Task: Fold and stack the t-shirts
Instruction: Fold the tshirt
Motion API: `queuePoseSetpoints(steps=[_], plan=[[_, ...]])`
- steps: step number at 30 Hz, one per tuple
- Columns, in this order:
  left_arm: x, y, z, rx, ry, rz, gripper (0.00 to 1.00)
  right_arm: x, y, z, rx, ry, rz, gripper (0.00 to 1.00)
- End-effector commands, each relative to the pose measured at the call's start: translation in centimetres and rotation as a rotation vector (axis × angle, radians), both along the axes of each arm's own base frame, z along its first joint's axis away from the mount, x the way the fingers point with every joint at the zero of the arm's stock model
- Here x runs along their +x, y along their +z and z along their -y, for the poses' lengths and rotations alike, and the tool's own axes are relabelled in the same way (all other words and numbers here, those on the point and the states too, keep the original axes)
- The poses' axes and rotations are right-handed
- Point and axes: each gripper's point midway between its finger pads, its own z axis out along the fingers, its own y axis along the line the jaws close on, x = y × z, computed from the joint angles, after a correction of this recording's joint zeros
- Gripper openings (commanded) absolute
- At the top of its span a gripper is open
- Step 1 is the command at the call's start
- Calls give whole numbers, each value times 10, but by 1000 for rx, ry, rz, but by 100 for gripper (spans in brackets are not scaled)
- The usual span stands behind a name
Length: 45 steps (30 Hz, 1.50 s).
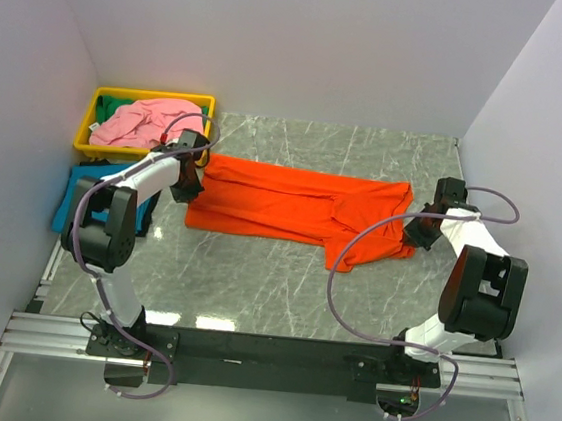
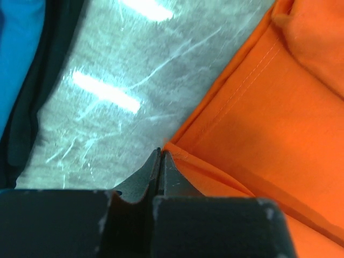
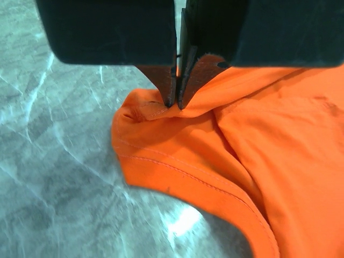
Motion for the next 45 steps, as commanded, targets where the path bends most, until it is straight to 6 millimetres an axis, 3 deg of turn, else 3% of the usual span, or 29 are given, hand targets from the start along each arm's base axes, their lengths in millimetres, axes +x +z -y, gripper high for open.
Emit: queuePoseSetpoints(steps=[1, 8, 15, 21, 24, 30, 33, 36, 37, 40, 43, 45], plan=[[25, 13, -8, 46, -3, 77, 1, 25, 11, 9, -20, -17, 64, 1], [34, 7, -6, 46, -14, 95, 1, 31, 7, 13, -34, -17, 58, 3], [33, -6, -5, 44, -10, 79, 10, 35, 0, 16, -48, -10, 59, 6], [31, 0, -8, 48, -1, 97, 22, 46, 15, 12, -71, 24, 111, 14], [29, 5, -8, 48, 2, 114, 20, 54, 29, 8, -89, 45, 152, 13], [25, 0, -8, 46, 1, 100, 5, 62, 29, 9, -86, 42, 167, 10], [20, -6, -9, 50, 8, 78, 3, 66, 26, 9, -86, 45, 161, 12], [18, -7, -10, 53, 21, 70, 3, 69, 24, 11, -94, 38, 151, 21], [17, -5, -13, 63, 25, 68, 4, 70, 27, 13, -105, 34, 155, 31], [15, 10, -16, 78, 45, 91, 18, 71, 45, 11, -132, 61, 191, 45], [16, 36, -20, 77, 58, 152, 34, 64, 65, -1, -167, 103, 227, 52], [11, 54, -22, 77, 57, 189, 44, 54, 67, -8, -189, 123, 226, 53]])
